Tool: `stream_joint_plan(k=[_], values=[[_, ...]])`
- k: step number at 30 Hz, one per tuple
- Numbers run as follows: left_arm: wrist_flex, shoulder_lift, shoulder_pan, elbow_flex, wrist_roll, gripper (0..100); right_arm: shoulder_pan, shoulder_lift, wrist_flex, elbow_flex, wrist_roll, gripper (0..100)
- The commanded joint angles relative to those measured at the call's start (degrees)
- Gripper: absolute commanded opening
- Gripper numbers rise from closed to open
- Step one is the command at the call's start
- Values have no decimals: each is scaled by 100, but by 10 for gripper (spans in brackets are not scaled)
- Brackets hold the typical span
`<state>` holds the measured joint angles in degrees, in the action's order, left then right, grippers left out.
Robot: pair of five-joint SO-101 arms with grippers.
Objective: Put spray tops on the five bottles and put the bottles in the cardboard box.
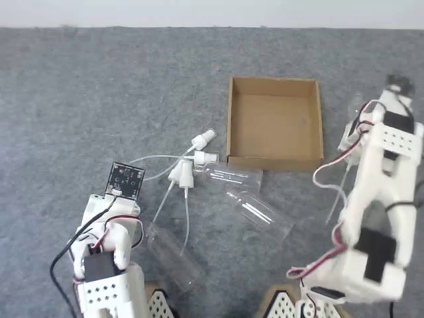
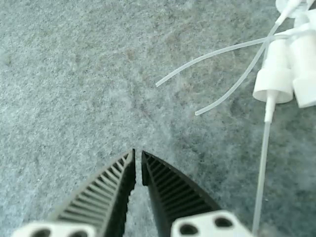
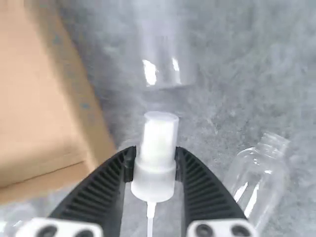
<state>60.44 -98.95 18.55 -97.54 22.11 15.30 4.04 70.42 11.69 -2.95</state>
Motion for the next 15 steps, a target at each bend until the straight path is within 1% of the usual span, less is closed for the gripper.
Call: stream_joint_plan(k=[1,4,8,10,12,15], values=[[18,26,-9,66,53,12,-646,1112,347,-246,97,60],[18,26,-9,66,53,12,-1578,1604,470,-246,97,60],[18,26,-9,66,53,12,-3116,1815,409,-290,70,55],[18,26,-9,66,53,12,-3864,1657,400,-422,62,55],[18,26,-9,66,53,12,-4462,1341,400,-607,44,55],[18,26,-9,66,53,12,-5095,637,295,-914,-70,55]])
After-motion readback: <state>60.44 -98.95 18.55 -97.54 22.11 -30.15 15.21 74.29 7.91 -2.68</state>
